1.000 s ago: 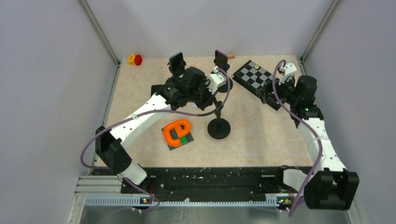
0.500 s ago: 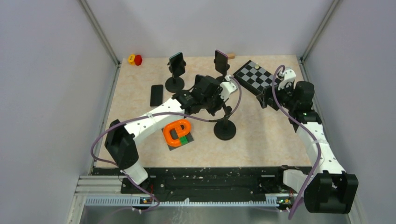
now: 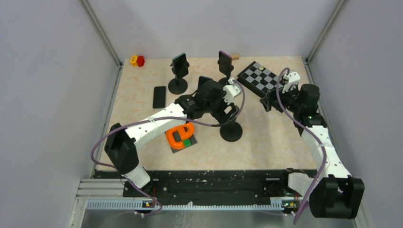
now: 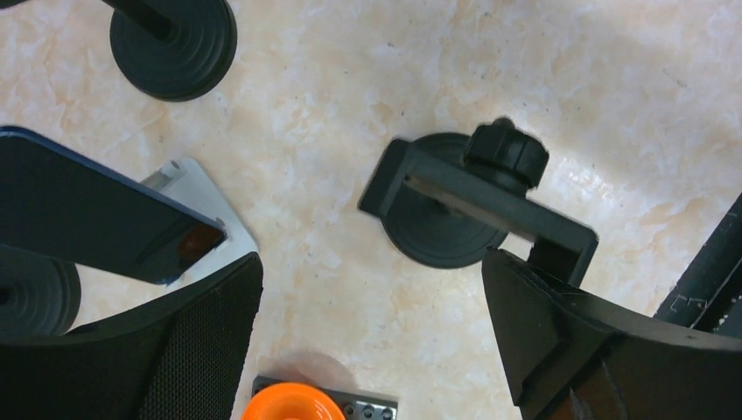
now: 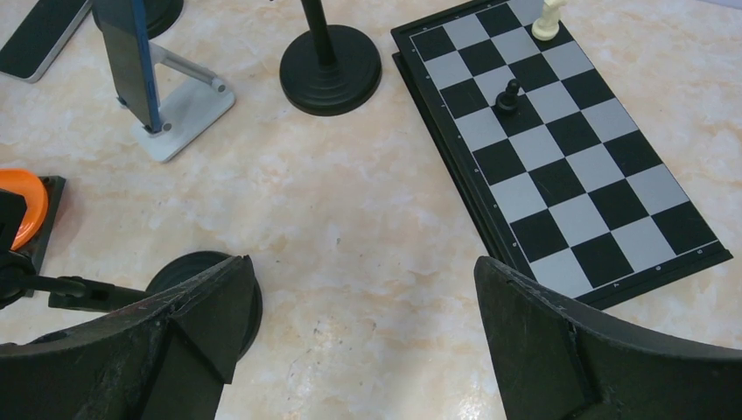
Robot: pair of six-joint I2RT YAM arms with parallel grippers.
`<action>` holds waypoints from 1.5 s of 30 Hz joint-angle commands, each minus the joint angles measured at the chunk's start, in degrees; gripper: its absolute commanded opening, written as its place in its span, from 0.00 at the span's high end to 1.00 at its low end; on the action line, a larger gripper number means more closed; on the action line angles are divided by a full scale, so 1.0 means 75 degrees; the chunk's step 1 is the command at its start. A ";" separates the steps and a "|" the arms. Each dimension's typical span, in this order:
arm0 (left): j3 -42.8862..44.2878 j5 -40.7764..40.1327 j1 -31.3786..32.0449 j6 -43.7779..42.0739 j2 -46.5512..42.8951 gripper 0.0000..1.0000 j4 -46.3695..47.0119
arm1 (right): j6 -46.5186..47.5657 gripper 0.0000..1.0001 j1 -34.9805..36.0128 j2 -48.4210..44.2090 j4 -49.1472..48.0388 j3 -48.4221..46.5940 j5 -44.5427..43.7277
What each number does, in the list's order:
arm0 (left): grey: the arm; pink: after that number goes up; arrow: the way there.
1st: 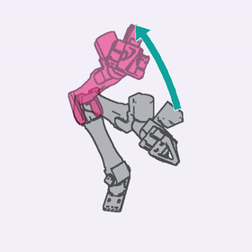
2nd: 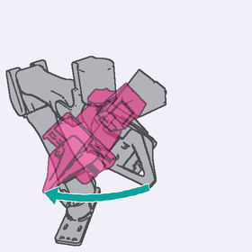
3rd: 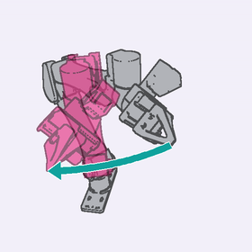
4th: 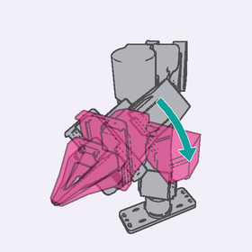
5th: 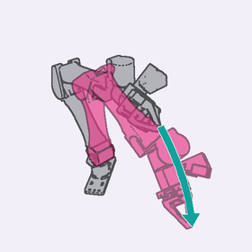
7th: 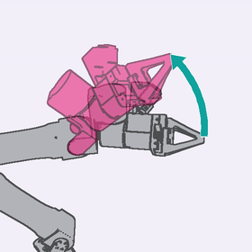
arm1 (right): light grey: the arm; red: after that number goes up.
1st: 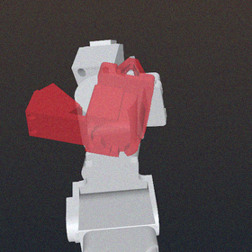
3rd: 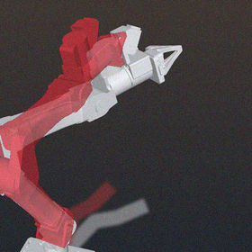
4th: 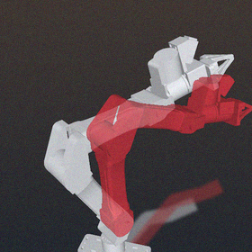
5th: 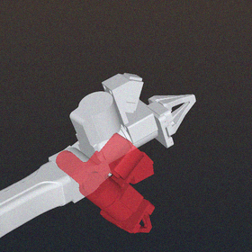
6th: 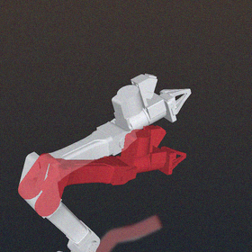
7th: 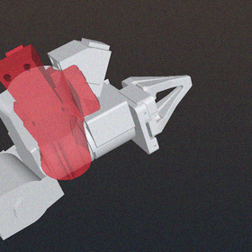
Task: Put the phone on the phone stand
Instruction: Place the phone stand at the center of the board, then pick up the phone at the center of the board.
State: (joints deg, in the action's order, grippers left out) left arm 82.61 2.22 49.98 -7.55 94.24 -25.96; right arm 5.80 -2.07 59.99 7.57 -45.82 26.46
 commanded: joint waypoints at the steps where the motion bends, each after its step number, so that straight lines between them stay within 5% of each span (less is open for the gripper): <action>1: -0.0547 -0.0070 0.0040 -0.0358 -0.0936 0.01 0.0401 | 0.0032 0.01 -0.0022 -0.0234 -0.0299 0.0027 0.0131; 12: -0.2491 -0.0624 -0.0354 -0.1091 -0.3010 0.01 0.0582 | 0.0192 0.01 -0.0020 -0.0437 -0.0595 0.0262 0.0082; 21: -0.2603 0.0965 -0.3722 0.0027 -0.3439 0.01 0.0063 | 0.0089 0.01 -0.0023 -0.0913 -0.0963 0.0564 0.0217; 31: -0.2429 0.1152 -0.5958 0.0842 -0.1948 0.01 0.0401 | -0.0124 0.01 -0.0018 -0.0527 -0.0267 -0.0048 0.0273; 45: -0.0307 -0.0068 -0.6415 0.1188 0.1685 0.01 0.0418 | -0.0170 0.01 -0.0024 -0.0585 -0.0455 0.0121 0.0562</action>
State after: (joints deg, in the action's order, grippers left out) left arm 74.28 4.62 2.33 0.51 102.85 -23.97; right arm 4.97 -2.07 56.07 5.67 -43.03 29.26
